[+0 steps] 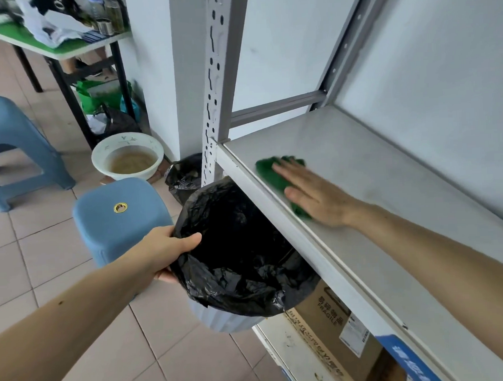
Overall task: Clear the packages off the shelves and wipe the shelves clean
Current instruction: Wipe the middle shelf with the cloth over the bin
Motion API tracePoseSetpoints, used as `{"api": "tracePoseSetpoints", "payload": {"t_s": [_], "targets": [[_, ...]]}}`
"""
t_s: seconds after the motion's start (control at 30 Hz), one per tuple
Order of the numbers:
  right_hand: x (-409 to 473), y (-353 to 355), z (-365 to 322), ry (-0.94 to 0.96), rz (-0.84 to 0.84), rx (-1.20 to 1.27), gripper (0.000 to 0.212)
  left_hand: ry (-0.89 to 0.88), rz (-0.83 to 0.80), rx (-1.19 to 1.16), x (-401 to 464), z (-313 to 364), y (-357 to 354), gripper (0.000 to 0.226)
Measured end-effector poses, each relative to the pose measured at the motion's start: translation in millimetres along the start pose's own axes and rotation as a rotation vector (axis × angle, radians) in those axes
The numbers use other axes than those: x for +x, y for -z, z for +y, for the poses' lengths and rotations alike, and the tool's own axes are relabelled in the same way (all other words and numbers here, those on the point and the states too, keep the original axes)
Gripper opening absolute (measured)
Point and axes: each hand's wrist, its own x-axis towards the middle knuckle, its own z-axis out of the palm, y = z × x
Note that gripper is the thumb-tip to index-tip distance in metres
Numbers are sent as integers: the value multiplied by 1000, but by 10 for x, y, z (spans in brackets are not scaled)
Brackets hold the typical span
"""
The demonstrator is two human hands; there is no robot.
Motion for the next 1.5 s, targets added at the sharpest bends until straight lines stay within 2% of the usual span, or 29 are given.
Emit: {"api": "tracePoseSetpoints", "payload": {"t_s": [0.1,0.17,0.3,0.43,0.67,0.77,0.83,0.93,1.0,1.07,1.13,1.27,1.33,1.4,1.5], "targets": [[519,108,195,-238,61,43,56,-4,-3,-9,-32,-40,37,22],[834,111,147,-274,55,54,56,-4,5,-7,-41,-80,57,20],[957,-8,-201,-95,33,21,53,-3,4,-17,-51,-150,72,21],[402,-131,-392,95,4,-29,52,-9,-5,-11,-62,-154,31,22],[-1021,-322,-364,150,91,90,48,-31,-56,29,-122,-101,-67,25],[-1245,-237,-362,-6,187,261,38,-36,-63,46,-155,-106,-76,23],[-1167,-113,-316,-117,328,315,31,-34,-65,57,-171,-130,-65,24],[-843,130,-91,-285,548,290,34,-28,-62,73,-191,-164,-48,27],[-575,162,72,-442,515,296,38,-20,-62,72,-206,-190,-48,28],[-372,37,98,-539,318,152,46,-15,-64,72,-206,-207,-55,29],[-314,-128,-83,-473,228,5,55,-12,-69,75,-197,-218,-66,29],[-689,-360,-546,-68,227,85,46,-15,-85,80,-200,-221,-105,30],[-995,-439,-597,48,208,121,40,-20,-96,79,-227,-208,-104,31],[-1265,-406,-596,37,271,186,38,-31,-112,77,-262,-199,-83,30],[-1495,-229,-515,-216,468,276,41,-42,-128,80,-312,-201,-43,29]]}}
